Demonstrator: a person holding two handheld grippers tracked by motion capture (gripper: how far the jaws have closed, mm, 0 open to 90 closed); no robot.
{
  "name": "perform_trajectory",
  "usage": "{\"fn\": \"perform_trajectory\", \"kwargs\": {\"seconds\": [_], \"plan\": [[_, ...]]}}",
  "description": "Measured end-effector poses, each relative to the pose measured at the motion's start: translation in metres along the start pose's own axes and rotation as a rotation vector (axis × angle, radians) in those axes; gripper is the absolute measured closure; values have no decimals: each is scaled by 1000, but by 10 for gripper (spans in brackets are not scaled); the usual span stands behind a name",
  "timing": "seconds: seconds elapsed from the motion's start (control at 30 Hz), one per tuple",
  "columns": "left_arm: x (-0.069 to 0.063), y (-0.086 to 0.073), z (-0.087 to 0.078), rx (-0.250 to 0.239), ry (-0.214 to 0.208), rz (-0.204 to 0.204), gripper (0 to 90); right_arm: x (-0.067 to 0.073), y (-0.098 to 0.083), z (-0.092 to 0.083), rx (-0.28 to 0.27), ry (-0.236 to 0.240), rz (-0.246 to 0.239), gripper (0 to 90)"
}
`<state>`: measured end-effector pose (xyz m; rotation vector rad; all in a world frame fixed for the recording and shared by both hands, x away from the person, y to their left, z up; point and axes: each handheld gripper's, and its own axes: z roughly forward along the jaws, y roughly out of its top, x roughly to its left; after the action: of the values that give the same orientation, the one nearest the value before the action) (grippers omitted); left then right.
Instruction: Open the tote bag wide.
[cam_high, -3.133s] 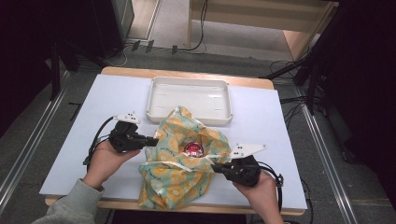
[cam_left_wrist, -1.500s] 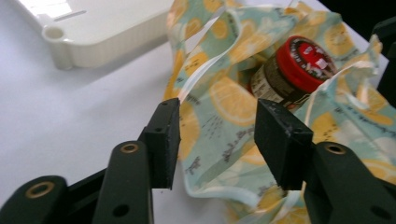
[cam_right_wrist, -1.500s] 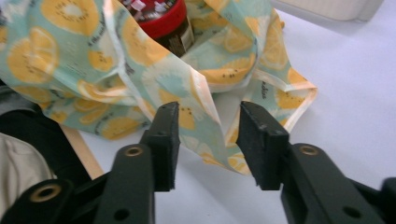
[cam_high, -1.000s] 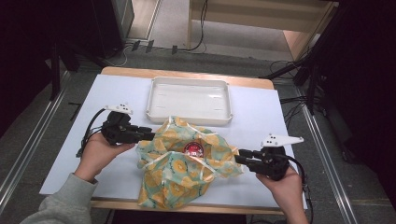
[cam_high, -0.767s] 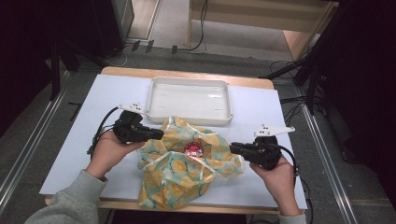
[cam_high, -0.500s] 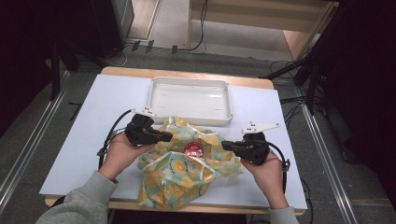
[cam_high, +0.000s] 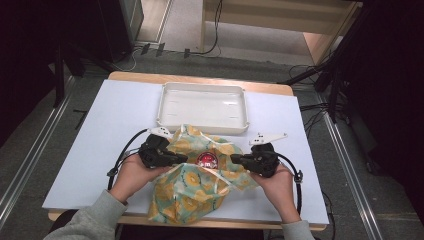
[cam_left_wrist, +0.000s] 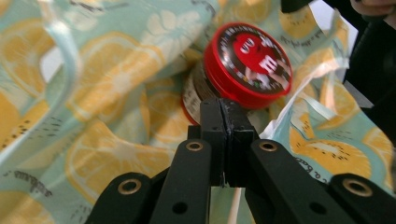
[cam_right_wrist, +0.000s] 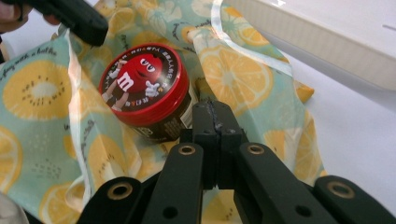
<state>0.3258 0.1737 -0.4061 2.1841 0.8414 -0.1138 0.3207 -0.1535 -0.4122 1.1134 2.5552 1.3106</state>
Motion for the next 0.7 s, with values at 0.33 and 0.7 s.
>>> {"fn": "perform_trajectory", "kwargs": {"seconds": [0.33, 0.7], "plan": [[-17, -14, 0, 0, -39, 16, 894, -3, 8, 12, -3, 12, 2, 900], [-29, -36, 10, 9, -63, 10, 893, -14, 12, 40, 38, -3, 12, 900]]}}
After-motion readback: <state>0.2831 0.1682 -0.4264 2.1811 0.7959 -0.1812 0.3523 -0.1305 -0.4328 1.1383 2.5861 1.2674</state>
